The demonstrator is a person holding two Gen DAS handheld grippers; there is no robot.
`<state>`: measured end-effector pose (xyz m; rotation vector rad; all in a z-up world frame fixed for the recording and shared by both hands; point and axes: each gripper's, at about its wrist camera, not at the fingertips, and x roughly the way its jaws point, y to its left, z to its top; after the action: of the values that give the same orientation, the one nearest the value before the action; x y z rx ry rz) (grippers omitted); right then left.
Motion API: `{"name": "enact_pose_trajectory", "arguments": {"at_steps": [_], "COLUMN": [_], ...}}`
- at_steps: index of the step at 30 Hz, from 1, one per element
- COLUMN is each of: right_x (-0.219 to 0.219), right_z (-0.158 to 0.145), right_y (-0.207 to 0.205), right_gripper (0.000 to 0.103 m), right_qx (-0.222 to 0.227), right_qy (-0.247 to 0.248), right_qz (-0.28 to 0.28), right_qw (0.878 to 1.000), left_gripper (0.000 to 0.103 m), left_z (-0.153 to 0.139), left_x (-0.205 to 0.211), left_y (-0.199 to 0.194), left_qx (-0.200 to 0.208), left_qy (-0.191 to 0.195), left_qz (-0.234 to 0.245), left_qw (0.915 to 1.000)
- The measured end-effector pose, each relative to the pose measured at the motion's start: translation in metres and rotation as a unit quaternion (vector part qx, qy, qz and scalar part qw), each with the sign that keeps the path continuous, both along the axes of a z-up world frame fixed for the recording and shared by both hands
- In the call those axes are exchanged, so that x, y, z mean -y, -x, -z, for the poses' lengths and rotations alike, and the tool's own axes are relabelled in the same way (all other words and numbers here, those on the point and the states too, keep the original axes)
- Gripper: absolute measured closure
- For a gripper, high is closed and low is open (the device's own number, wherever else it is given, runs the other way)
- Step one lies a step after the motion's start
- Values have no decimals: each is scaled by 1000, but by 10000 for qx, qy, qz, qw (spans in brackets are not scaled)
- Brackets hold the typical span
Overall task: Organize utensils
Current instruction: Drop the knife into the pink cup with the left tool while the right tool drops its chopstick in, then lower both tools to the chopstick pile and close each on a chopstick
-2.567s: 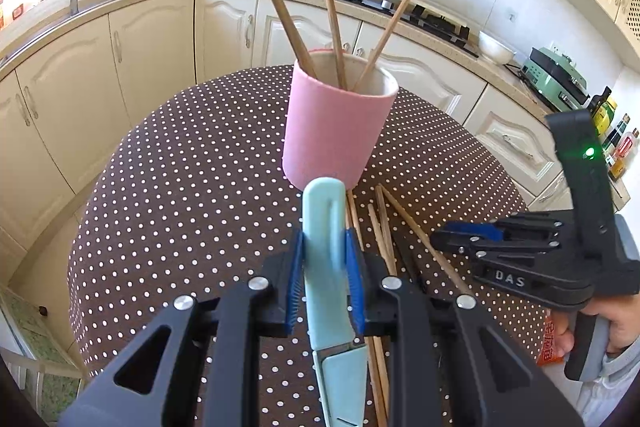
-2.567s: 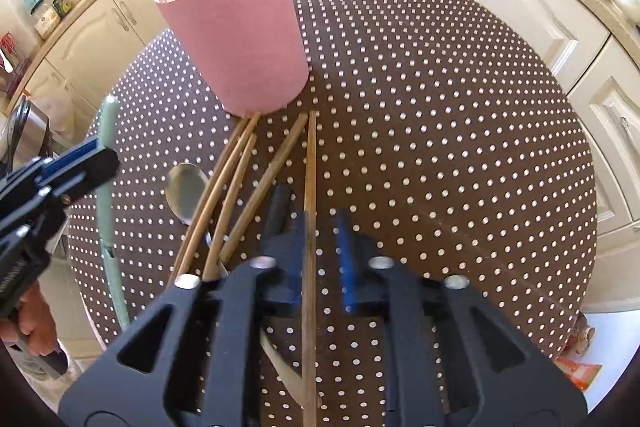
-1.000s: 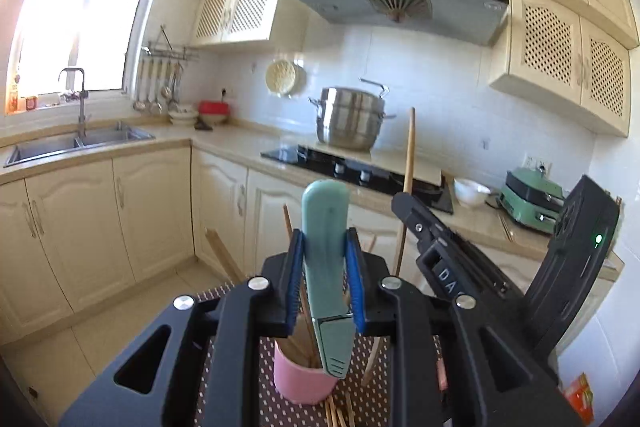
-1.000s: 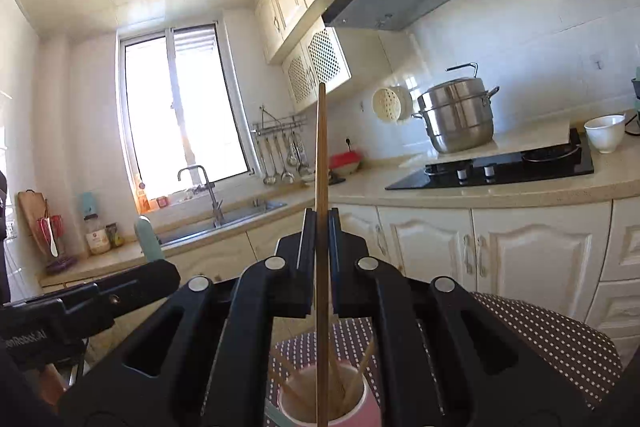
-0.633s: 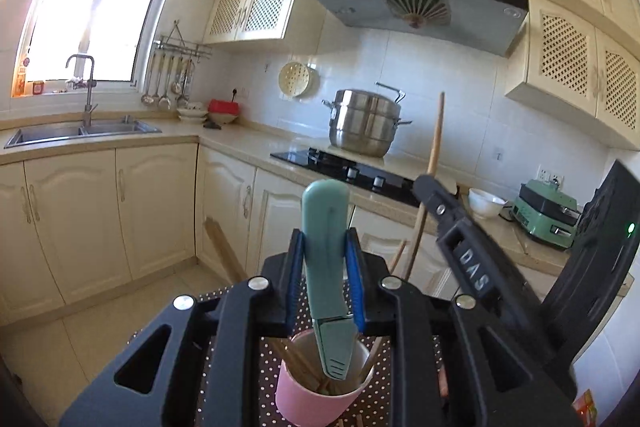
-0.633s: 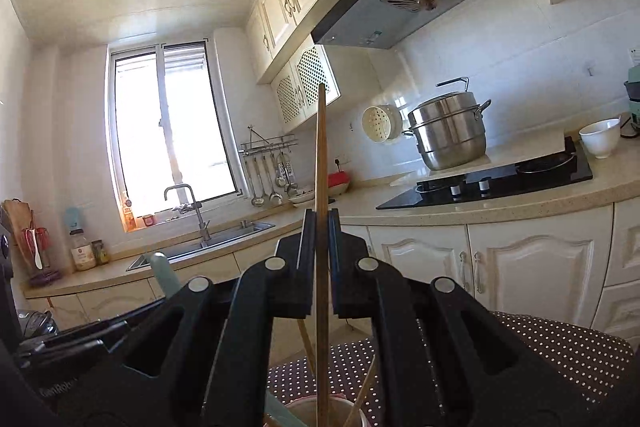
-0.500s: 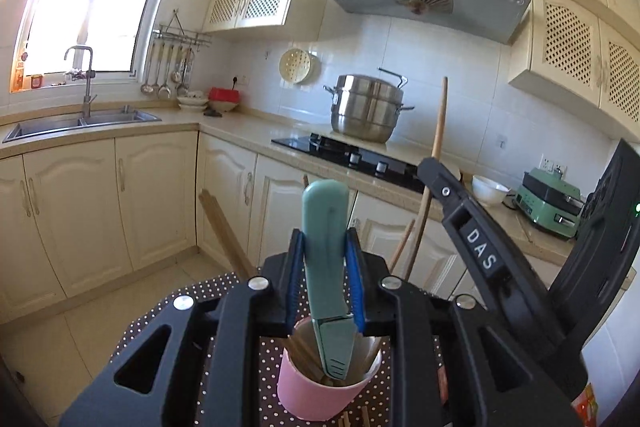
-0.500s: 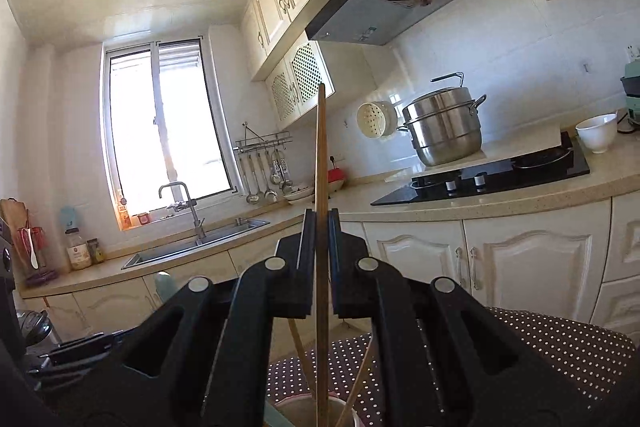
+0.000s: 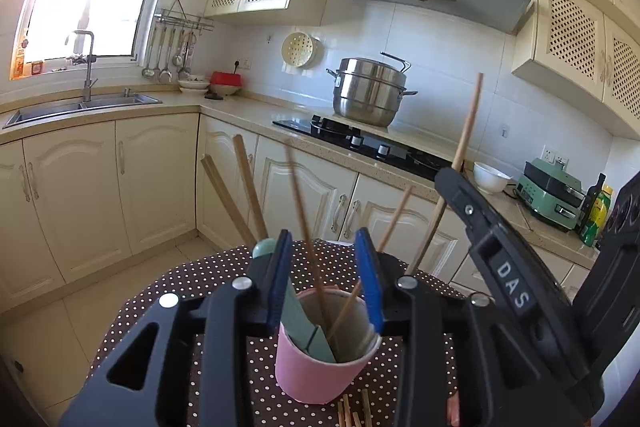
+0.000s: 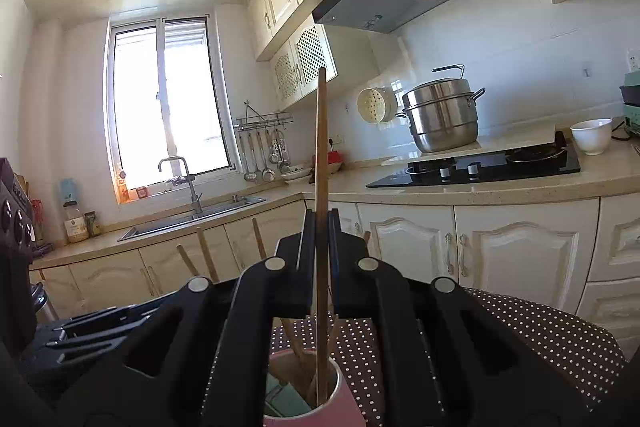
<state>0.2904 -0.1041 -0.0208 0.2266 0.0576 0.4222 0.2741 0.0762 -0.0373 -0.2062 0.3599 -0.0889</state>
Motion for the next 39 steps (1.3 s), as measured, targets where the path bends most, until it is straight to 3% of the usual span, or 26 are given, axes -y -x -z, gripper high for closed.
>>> {"name": "enact_pose_trajectory", "arguments": {"at_steps": [2, 9, 11, 21, 22, 25, 39], "right_x": [2, 5, 4, 0, 0, 1, 23], "right_z": [3, 9, 12, 17, 18, 18, 11], "right_y": [5, 13, 17, 27, 28, 33, 65], "right_gripper": [96, 96, 96, 95, 91, 58, 50], "right_qx": [-51, -269, -312, -617, -651, -705, -881], "right_qy": [50, 147, 161, 287, 292, 234, 539], "right_qz": [23, 63, 68, -13, -14, 73, 46], "right_qw": [10000, 9995, 9994, 9977, 9974, 9972, 9946], "left_gripper": [61, 55, 48, 41, 40, 39, 35], "left_z": [0, -1, -2, -1, 0, 1, 8], "left_x": [3, 9, 10, 8, 6, 3, -2], "left_y": [5, 19, 22, 40, 41, 46, 74], "left_qx": [37, 74, 80, 46, 24, -17, -253], "left_qy": [-84, -280, -345, -487, -491, -443, -289], "left_qz": [-45, -145, -189, -294, -313, -371, -268], "left_qw": [9999, 9995, 9992, 9984, 9983, 9983, 9989]}}
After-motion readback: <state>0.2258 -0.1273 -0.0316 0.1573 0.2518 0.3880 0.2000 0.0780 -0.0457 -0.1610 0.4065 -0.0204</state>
